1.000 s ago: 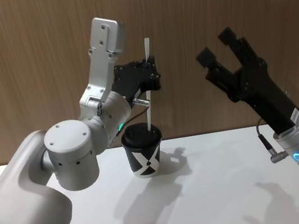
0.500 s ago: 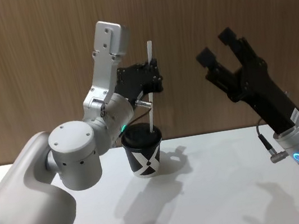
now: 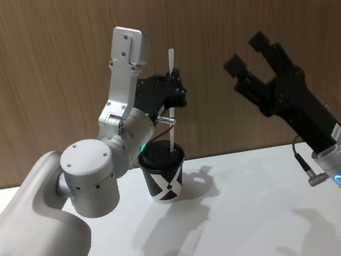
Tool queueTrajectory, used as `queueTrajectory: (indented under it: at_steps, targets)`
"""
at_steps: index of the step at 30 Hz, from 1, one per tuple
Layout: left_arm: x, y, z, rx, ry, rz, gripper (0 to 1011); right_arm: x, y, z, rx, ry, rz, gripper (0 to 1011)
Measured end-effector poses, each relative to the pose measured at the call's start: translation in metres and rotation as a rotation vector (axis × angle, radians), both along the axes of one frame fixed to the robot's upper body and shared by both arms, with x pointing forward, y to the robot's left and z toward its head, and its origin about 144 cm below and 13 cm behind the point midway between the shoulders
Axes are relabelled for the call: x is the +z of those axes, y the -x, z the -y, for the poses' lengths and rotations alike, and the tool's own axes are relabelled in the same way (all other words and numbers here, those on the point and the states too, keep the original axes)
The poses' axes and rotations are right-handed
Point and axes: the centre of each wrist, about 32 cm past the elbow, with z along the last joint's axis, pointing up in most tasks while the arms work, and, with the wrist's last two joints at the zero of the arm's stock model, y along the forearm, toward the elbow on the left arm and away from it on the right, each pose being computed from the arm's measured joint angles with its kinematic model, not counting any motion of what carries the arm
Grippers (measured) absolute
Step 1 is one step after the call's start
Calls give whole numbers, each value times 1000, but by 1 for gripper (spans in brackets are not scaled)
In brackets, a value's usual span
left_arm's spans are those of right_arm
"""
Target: Pick up the straw with one hand, pass it to the other hand, and insert it into the cup.
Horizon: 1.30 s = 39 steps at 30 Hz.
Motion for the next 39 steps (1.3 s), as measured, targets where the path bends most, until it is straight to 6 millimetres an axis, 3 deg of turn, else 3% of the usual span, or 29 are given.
queueTrajectory:
  at_steps: [3,7,33,39]
  targets:
    - [-1,0,1,5,-2,1,14,0,0,0,0,0,0,1001]
    - [-1,0,2,10,-3,1,106,0,0,0,0,0,0,1001]
    - [-4,0,3,22,-7,3,918,0,0,0,0,1,0,1001]
    - [-5,5,-3,20,-2,14,1003,3,-1,1,-9,18,-3,1001]
